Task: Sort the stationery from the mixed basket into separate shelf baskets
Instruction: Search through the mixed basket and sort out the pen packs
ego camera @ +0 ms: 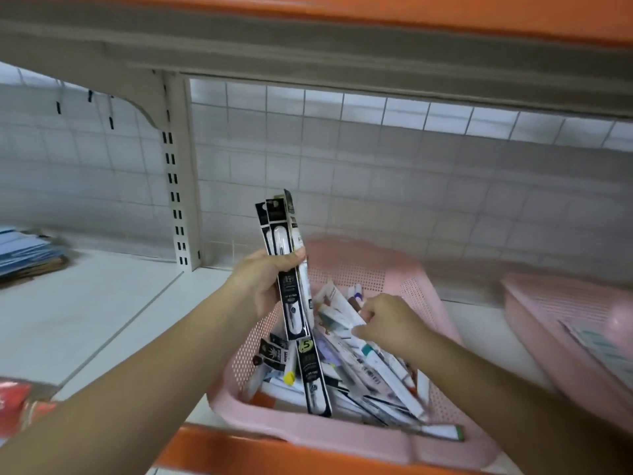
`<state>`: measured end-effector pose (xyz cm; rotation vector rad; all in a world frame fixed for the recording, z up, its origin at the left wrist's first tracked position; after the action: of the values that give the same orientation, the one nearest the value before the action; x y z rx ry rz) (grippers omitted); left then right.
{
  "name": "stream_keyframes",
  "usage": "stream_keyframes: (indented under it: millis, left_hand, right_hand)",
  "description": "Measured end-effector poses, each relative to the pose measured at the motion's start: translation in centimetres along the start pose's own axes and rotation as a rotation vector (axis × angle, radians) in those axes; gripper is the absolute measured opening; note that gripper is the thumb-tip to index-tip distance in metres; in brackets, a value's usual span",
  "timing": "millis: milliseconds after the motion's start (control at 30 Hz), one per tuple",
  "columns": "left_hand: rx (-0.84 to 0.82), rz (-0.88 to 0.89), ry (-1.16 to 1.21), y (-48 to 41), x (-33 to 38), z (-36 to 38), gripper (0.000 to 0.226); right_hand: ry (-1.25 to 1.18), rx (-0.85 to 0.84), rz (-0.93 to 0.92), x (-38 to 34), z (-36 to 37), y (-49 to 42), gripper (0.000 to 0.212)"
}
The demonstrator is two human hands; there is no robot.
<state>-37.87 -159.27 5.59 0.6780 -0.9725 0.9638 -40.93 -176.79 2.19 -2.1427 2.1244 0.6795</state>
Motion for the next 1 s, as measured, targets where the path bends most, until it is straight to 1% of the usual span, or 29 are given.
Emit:
stream_keyframes:
  millis: [33, 133, 200, 233, 267, 333, 433, 500, 600, 700, 733, 800, 900, 1000]
  left_hand:
    - [0.016, -0.010, 0.019, 0.3, -0.3, 0.1, 0.025]
    - [0.055, -0.034, 0.058, 0.5, -0.8, 0.2, 0.034]
    - [0.057, -0.046, 0.067, 0.4, -0.9, 0.2, 0.036]
    - [0.052, -0.053, 0.063, 0.5, -1.0, 0.2, 0.038]
    - [0.045, -0.058, 0.058, 0.5, -1.0, 0.3, 0.039]
    - [0.024, -0.059, 0.071, 0.5, -1.3, 0.4, 0.040]
    - [-0.033, -0.089, 0.108, 0.7, -1.8, 1.0, 0.027]
    - [-0.017, -0.075, 0.086, 0.7, -2.1, 1.2, 0.021]
    - [0.042, -0.014, 0.064, 0.5, -2.3, 1.0, 0.004]
    - [0.032, 0.028, 0.098, 0.3, -2.1, 0.8, 0.002]
    - [0.017, 0.041, 0.103, 0.3, -2.1, 0.8, 0.004]
    - [-0.009, 0.055, 0.092, 0.3, -2.1, 0.9, 0.018]
    - [-0.026, 0.081, 0.037, 0.3, -2.1, 0.8, 0.035]
    - [-0.017, 0.079, -0.074, 0.6, -2.2, 1.0, 0.038]
  right_hand:
    - [-0.096, 0.017, -0.014, 0.2, -0.2, -0.1, 0.021]
    - [-0.460, 0.106, -0.127, 0.4, -1.3, 0.2, 0.025]
    - [-0.702, 0.178, -0.206, 0.2, -2.1, 0.8, 0.019]
    - [-0.786, 0.215, -0.235, 0.0, -2.4, 1.2, 0.015]
    - [-0.821, 0.252, -0.258, -0.4, -2.6, 1.5, 0.011]
    - [-0.774, 0.318, -0.296, -1.4, -2.9, 2.1, 0.007]
    - [-0.671, 0.414, -0.356, -3.6, -2.7, 2.4, 0.006]
    - [-0.573, 0.496, -0.412, -5.1, -2.1, 2.2, 0.007]
    - [-0.397, 0.603, -0.434, -6.1, -1.1, 1.7, 0.019]
    - [-0.342, 0.629, -0.455, -5.7, -0.8, 1.6, 0.015]
    - [-0.337, 0.633, -0.469, -5.6, -0.7, 1.6, 0.014]
    - [-0.333, 0.619, -0.474, -5.5, -0.5, 1.7, 0.012]
    - [-0.346, 0.561, -0.436, -5.6, -0.3, 1.5, 0.012]
    - [-0.321, 0.505, -0.407, -5.5, -0.3, 1.5, 0.013]
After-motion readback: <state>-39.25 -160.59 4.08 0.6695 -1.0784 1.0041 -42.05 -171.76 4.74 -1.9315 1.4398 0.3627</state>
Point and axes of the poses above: each hand's wrist, its own y-axis away from the middle knuckle, its own z-axis out of the palm, x = y × z, the point moved 3 cm from there along -y, towards the middle knuckle, and after that the axes turned 15 degrees about -x, right-handed, at the moved point
